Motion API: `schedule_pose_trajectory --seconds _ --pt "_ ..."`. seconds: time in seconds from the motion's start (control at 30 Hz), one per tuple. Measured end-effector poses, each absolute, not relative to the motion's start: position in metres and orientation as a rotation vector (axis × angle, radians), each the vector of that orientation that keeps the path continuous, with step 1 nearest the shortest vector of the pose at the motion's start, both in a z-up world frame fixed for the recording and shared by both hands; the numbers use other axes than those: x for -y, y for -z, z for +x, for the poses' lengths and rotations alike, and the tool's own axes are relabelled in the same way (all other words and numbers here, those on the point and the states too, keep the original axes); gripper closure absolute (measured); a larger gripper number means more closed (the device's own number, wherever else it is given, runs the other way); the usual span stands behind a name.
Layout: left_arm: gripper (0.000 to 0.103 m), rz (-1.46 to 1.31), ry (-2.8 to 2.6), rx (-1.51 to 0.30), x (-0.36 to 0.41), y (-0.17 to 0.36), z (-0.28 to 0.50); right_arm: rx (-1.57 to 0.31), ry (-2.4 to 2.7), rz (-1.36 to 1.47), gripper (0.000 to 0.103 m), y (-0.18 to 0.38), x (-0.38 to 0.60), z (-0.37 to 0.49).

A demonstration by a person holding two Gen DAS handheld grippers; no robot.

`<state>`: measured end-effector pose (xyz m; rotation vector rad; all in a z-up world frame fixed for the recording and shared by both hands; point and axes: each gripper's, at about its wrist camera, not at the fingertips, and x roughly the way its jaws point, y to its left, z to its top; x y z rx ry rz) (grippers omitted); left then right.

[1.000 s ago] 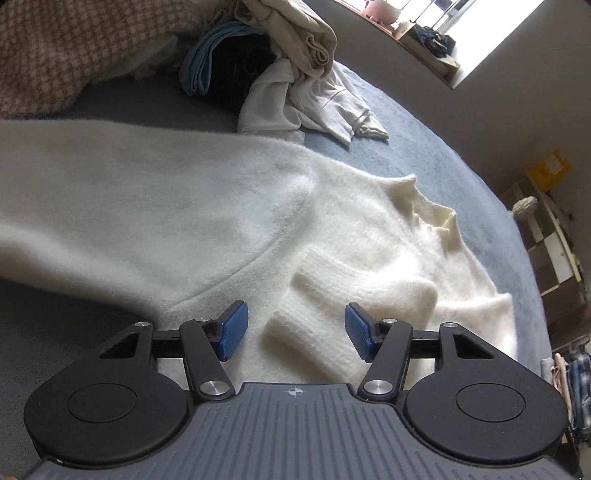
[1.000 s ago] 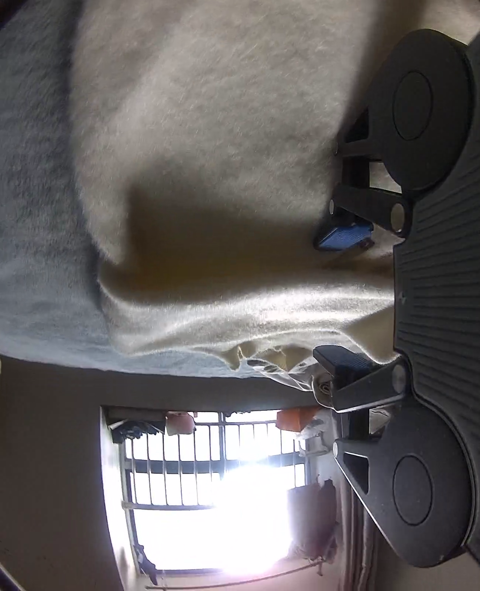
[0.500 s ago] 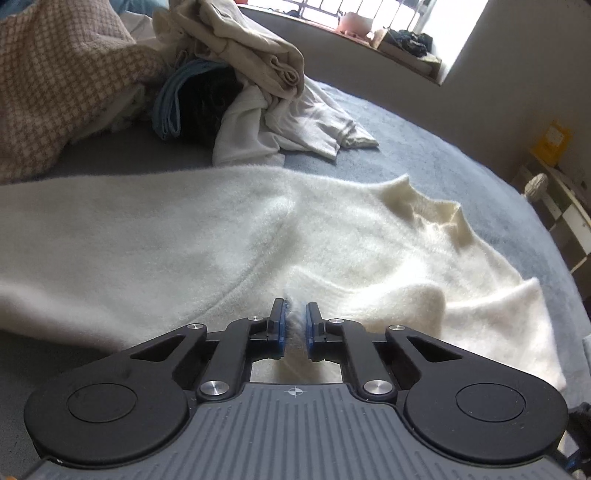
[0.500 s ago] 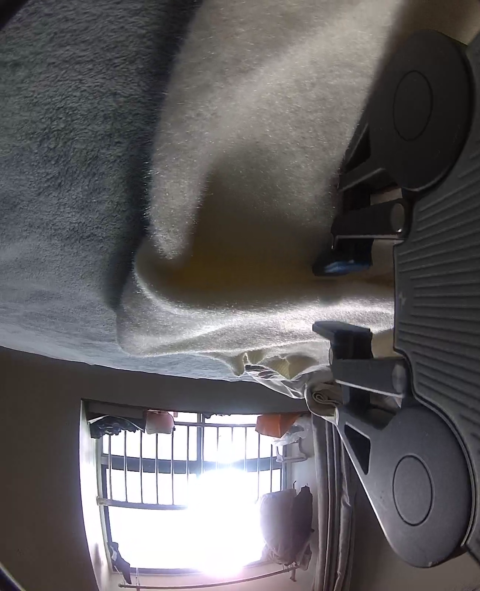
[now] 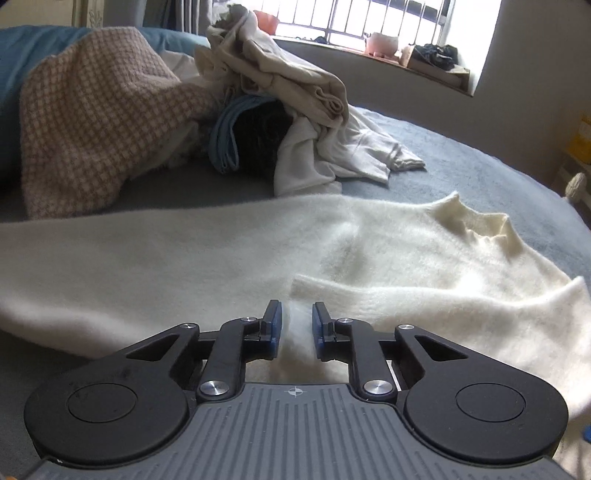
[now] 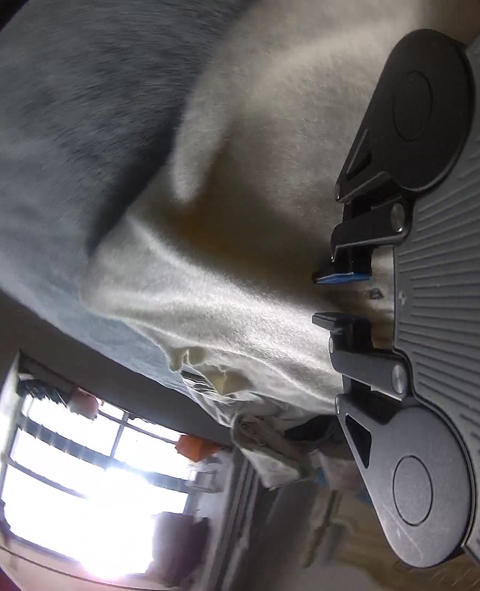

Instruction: Fold clothes

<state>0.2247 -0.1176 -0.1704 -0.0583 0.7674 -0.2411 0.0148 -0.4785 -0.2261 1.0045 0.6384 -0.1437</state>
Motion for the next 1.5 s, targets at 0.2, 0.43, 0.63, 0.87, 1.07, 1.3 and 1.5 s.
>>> schedule_pose_trajectory --seconds 0.2,0.43,0.63,0.87,1.07,1.3,1.5 --pt "0.078 0.028 0.259 -0.594 0.13 0.147 0.204 -0.583 0.318 0.444 0.067 0.167 0.469 -0.017" --pt "0.078 0.257 0.418 -0.626 0.19 0.185 0.2 -0.648 0.364 0.454 0.059 0.2 0.491 0.008" --pt "0.077 0.226 0.383 -0.651 0.176 0.205 0.21 -0.664 0.495 0.382 0.086 0.225 0.507 0.003" --pt "0.077 0.253 0.386 -0.614 0.178 0.206 0.203 -0.606 0.449 0.37 0.074 0.199 0.509 -0.01" --pt "0.077 0.252 0.364 -0.606 0.181 0.206 0.202 -0.534 0.353 0.353 0.074 0.16 0.506 -0.006" --pt "0.075 0.235 0.363 -0.597 0.178 0.209 0.201 -0.633 0.28 0.256 0.077 0.193 0.512 0.096" --pt "0.075 0.21 0.367 -0.582 0.174 0.212 0.2 -0.684 0.301 0.27 0.076 0.195 0.526 0.129"
